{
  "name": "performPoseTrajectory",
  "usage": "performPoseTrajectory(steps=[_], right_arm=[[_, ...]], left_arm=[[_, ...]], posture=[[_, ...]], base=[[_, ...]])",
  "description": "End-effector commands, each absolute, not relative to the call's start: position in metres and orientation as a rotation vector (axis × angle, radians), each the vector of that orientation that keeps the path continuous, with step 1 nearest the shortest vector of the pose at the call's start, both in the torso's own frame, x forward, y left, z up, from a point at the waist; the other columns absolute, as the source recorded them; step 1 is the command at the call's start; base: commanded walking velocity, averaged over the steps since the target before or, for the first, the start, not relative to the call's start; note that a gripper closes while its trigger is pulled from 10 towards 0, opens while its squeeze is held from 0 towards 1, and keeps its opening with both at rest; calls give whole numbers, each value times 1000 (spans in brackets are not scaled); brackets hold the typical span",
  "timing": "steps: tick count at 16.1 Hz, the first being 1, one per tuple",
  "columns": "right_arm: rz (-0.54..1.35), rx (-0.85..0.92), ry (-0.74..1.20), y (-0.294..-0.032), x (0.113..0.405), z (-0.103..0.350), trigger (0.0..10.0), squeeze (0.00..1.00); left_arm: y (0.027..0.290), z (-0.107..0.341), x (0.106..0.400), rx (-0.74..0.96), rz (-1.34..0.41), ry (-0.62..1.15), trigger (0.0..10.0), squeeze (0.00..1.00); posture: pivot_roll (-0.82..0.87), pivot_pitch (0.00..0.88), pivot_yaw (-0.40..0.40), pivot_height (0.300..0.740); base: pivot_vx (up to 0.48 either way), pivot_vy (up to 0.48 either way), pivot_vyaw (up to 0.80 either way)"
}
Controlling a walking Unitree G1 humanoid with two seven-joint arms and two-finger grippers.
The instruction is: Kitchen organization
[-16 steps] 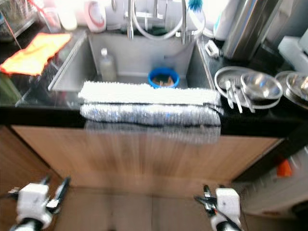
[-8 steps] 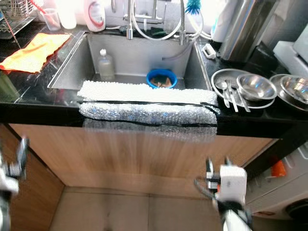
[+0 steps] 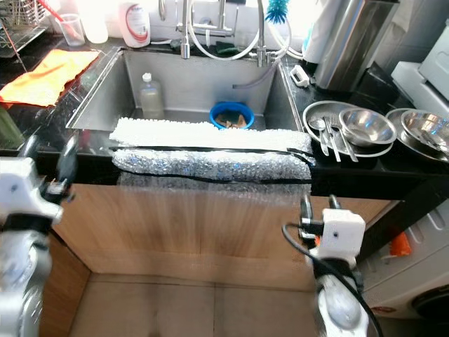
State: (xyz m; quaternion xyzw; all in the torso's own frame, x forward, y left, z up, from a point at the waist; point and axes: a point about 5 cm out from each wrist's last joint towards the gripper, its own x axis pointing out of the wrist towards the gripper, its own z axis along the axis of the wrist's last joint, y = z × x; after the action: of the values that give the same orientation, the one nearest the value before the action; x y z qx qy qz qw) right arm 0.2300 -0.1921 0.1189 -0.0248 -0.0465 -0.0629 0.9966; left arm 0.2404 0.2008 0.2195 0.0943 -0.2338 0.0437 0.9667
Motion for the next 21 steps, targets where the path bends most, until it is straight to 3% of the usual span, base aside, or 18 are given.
performPoseTrajectory(steps=[1,3,4,5,8,9,14,21], right_arm=[[-134,-28,-100,-192,231,122,10000,0],[-137,52,-123,-186,237,126,10000,0],[-187,105,-138,-191,243,128,10000,0],[-202,119,-145,-192,245,130,10000,0],[-190,166,-174,-187,251,134,10000,31],[-191,175,-176,-186,252,134,10000,1000],[-212,195,-172,-188,259,129,10000,1000],[-194,79,-206,-203,274,138,10000,1000]], left_arm=[[197,226,242,186,73,-481,10000,0],[182,224,250,131,-33,-461,10000,0],[176,220,256,-14,-61,-418,10000,0],[173,223,259,-45,-68,-420,10000,0],[157,229,267,-14,-142,-445,10000,0],[154,226,268,9,-153,-441,10000,0],[144,216,280,-16,-193,-396,10000,0],[144,194,278,-15,-175,-361,10000,0]], posture=[[52,84,-60,740],[52,91,-53,740],[49,91,-51,740],[51,96,-48,740],[59,102,-36,740],[57,104,-35,740],[45,113,-22,740],[38,101,-70,740]], base=[[0,0,0],[0,0,0],[0,0,0],[0,0,0],[0,0,0],[0,0,0],[0,0,0],[0,0,0]])
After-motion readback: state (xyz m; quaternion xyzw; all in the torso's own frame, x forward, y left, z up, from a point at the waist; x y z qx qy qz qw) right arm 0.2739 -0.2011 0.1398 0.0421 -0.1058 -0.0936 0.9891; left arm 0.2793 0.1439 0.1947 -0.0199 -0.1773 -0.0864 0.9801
